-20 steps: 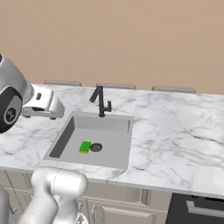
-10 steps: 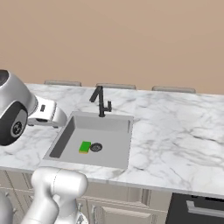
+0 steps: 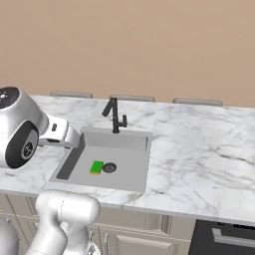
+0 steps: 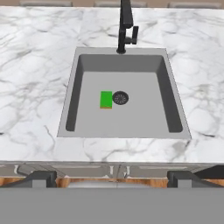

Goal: Pick up the sponge and dish brush from the sink, and place them back in the cabinet, and close the cabinet door.

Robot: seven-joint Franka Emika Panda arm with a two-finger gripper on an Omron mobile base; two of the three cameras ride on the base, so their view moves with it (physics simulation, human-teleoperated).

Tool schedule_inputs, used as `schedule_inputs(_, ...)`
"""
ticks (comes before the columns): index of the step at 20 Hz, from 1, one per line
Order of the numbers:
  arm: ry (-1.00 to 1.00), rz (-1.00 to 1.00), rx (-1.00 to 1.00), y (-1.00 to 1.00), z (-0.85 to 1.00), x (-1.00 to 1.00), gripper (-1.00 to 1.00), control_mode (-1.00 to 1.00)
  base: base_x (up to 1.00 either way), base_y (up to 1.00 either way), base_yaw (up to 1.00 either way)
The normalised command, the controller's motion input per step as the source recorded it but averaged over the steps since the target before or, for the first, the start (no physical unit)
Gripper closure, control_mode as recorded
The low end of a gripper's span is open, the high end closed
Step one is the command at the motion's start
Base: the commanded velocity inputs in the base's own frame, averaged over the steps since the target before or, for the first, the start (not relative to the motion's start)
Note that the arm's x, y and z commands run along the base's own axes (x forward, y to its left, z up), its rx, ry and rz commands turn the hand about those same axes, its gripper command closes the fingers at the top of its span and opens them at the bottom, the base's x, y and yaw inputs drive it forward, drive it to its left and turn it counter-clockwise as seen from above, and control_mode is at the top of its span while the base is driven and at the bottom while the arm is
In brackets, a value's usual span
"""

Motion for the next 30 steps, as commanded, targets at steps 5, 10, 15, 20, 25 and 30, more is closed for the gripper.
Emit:
schedule_inputs(5,0.03,0.0,0.0,0.01,-0.16,0.23,-1.0,-1.0,0.0,0.0,0.0)
schedule_inputs(10,0.04,0.0,0.0,0.03,-0.13,0.26,-1.0,-1.0,0.0,0.0,0.0)
schedule_inputs(15,0.03,0.0,0.0,0.15,-0.18,0.29,-1.0,-1.0,0.0,0.0,0.0)
schedule_inputs(20,0.04,0.0,0.0,0.13,-0.19,0.25,-1.0,-1.0,0.0,0.0,0.0)
schedule_inputs(25,0.02,0.0,0.0,0.07,-0.17,0.23,-1.0,-1.0,0.0,0.0,0.0)
schedule_inputs(30,0.03,0.0,0.0,0.07,-0.18,0.28,-1.0,-1.0,0.0,0.0,0.0)
